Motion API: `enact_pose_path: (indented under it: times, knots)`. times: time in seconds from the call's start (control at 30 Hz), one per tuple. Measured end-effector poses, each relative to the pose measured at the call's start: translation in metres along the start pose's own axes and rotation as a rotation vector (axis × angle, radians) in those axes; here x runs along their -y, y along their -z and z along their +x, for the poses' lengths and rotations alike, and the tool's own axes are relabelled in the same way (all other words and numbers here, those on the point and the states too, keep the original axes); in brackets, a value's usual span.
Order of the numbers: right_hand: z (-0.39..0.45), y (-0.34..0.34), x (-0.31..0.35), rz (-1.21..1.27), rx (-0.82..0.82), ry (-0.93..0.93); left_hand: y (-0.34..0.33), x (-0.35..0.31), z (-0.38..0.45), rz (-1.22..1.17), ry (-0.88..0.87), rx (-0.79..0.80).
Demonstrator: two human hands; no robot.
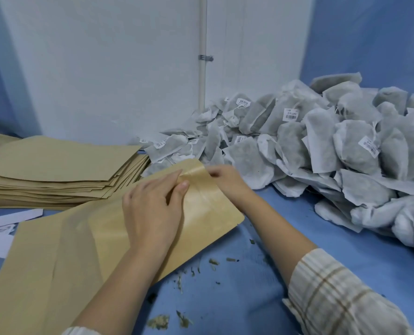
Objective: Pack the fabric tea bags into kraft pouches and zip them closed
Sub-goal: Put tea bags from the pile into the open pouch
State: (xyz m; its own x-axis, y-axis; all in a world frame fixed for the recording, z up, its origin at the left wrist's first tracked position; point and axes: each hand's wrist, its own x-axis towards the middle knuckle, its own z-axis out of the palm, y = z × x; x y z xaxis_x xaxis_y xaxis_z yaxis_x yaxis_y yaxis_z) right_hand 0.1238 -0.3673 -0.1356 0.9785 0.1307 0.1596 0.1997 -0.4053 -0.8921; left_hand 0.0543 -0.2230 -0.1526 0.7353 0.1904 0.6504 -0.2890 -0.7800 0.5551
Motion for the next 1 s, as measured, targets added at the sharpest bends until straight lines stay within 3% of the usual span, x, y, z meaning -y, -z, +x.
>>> enact_pose_path:
  times: [0.07, 0.13, 0.27, 0.3, 0.43, 0.5, 0.63, 0.8, 0.93, 1.0]
  knots:
    - [0.003, 0.007, -0.015, 0.018, -0.422, 0.116, -0.001, 0.000, -0.003, 0.027, 0.012, -0.002]
    - [0.006, 0.011, -0.028, -0.260, -0.616, 0.114, -0.002, -0.001, -0.005, 0.062, 0.011, 0.020]
    - [0.016, 0.005, -0.037, -0.539, -0.335, 0.055, -0.005, 0.003, -0.004, 0.106, 0.016, 0.054]
    - [0.017, 0.004, -0.040, -0.553, -0.346, 0.060, -0.006, 0.003, -0.004, 0.113, 0.020, 0.056]
    - [0.008, 0.018, -0.035, -0.103, -0.737, 0.044, -0.009, 0.007, -0.004, 0.133, 0.033, 0.065]
    - [0.004, 0.026, -0.036, 0.135, -0.809, -0.053, -0.010, 0.007, -0.004, 0.141, 0.031, 0.064]
    - [-0.004, 0.029, -0.039, 0.401, -0.626, -0.088, -0.011, 0.008, -0.004, 0.140, 0.029, 0.054]
    - [-0.002, 0.010, -0.027, 0.543, -0.392, -0.084, -0.011, 0.006, -0.006, 0.108, 0.026, 0.019]
    - [-0.008, 0.001, -0.009, 0.093, 0.103, -0.224, -0.010, 0.003, -0.007, 0.042, 0.005, -0.007]
    - [-0.013, 0.003, -0.007, 0.095, 0.338, -0.251, -0.009, 0.002, -0.007, 0.015, -0.011, -0.016]
